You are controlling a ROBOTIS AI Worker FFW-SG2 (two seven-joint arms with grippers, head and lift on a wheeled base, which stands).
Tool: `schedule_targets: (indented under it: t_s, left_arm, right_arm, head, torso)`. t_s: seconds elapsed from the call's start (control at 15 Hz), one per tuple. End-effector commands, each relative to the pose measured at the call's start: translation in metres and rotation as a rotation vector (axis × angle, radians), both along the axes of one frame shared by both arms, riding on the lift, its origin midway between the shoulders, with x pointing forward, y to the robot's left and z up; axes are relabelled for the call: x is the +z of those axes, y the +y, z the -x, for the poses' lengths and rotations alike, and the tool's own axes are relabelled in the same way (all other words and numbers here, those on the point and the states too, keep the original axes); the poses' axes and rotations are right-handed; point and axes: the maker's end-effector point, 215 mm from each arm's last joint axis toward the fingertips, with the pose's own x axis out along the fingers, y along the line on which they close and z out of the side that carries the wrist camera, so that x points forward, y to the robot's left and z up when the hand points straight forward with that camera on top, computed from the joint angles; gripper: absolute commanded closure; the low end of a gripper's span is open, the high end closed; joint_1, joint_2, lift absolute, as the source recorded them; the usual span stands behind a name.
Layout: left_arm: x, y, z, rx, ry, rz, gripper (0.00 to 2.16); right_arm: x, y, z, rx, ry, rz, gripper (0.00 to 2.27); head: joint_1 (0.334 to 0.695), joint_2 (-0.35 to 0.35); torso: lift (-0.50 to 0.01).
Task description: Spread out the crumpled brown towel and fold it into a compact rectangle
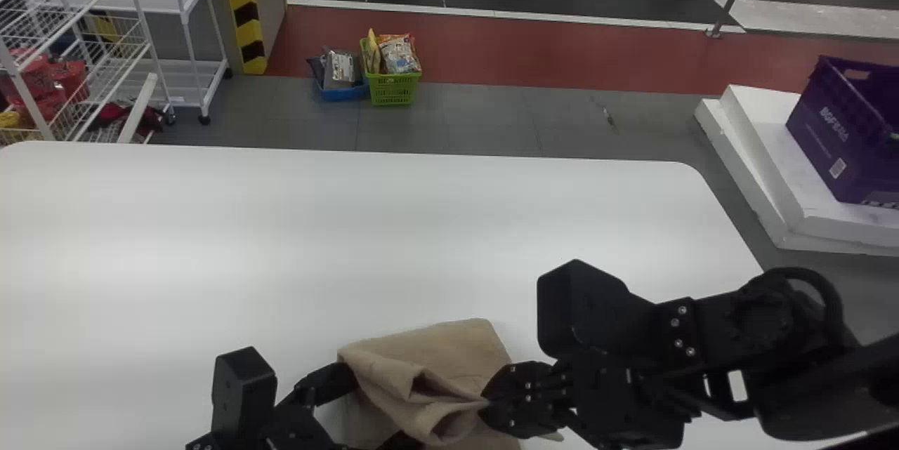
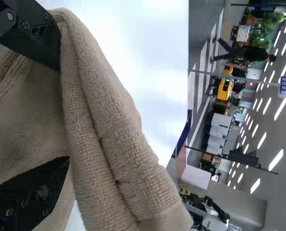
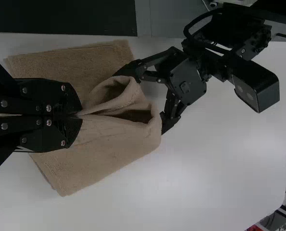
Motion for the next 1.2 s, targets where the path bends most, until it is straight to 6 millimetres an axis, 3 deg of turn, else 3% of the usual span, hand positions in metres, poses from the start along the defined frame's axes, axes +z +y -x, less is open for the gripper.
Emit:
schedule_targets:
  t_s: [0.0, 0.53, 1.13]
  left_arm:
    - [0.000, -0.001, 0.001, 0.001, 0.002, 0.002, 0.19]
    - [0.000, 0.001, 0.001, 0.003, -0.001, 0.002, 0.19]
    - [-0.001, 0.000, 0.002, 0.000, -0.002, 0.003, 0.19]
  right_arm:
    - [-0.001, 0.001, 0.007, 0.007, 0.011, -0.002, 1.18]
    - [-0.021, -0.003, 0.033, 0.014, 0.060, 0.030, 1.18]
    - [-0.033, 0.009, 0.053, 0.029, 0.098, 0.027, 1.18]
  head:
    - [0.695, -0.132]
    - [0.695, -0.140]
    - [0.695, -0.134]
  torso:
    - [-0.127]
    - [-0.127]
    - [-0.127]
